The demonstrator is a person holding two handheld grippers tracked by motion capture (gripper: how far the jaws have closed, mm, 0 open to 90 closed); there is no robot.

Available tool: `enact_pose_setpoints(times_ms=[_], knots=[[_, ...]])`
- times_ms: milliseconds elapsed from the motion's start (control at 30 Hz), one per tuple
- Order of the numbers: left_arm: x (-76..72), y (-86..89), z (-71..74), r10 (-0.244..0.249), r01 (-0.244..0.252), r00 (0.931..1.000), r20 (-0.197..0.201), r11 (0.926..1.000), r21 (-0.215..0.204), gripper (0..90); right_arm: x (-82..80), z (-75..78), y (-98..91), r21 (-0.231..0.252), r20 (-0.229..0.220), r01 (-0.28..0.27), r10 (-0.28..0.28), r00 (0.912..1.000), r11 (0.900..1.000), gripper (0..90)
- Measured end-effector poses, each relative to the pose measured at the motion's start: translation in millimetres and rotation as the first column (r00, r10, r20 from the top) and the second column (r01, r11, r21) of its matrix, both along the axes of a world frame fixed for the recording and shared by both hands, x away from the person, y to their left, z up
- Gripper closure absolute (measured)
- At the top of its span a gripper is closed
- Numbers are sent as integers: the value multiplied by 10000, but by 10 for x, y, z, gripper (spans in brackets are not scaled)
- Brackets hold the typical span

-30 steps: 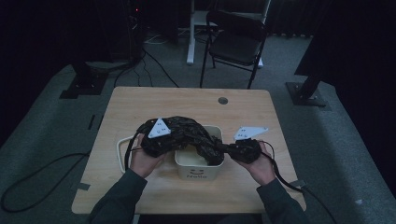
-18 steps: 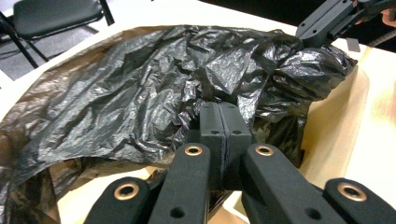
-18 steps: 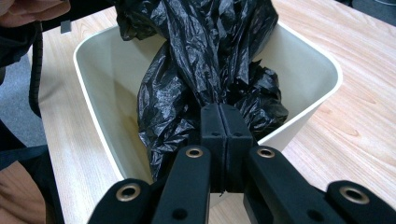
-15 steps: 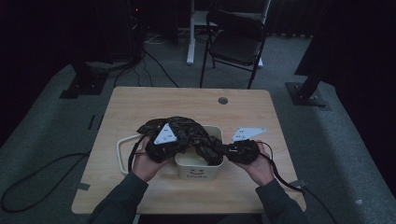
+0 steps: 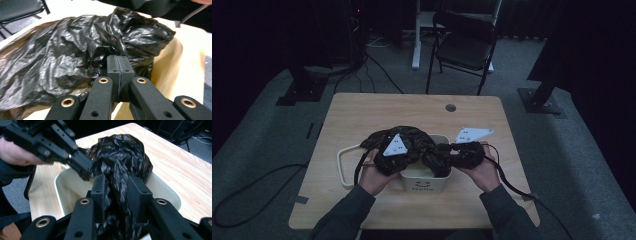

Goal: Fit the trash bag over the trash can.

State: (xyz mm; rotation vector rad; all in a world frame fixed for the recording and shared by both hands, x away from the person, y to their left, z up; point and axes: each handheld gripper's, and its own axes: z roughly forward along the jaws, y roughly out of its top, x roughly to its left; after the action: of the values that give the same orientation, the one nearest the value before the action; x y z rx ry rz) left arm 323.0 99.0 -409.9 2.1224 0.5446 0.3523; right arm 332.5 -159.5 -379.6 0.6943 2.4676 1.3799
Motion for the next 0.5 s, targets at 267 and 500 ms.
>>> enact_pose_setpoints(times_ms=[267, 500], knots=[[-64, -75, -46, -381, 381, 9993, -48, 9992, 74, 900, 106, 25, 191, -19, -58, -164, 164, 9998, 9999, 749], [-106, -2, -56, -419, 418, 9990, -134, 9991, -107, 866, 47, -34, 203, -640, -211, -298, 285, 9994, 9975, 900]])
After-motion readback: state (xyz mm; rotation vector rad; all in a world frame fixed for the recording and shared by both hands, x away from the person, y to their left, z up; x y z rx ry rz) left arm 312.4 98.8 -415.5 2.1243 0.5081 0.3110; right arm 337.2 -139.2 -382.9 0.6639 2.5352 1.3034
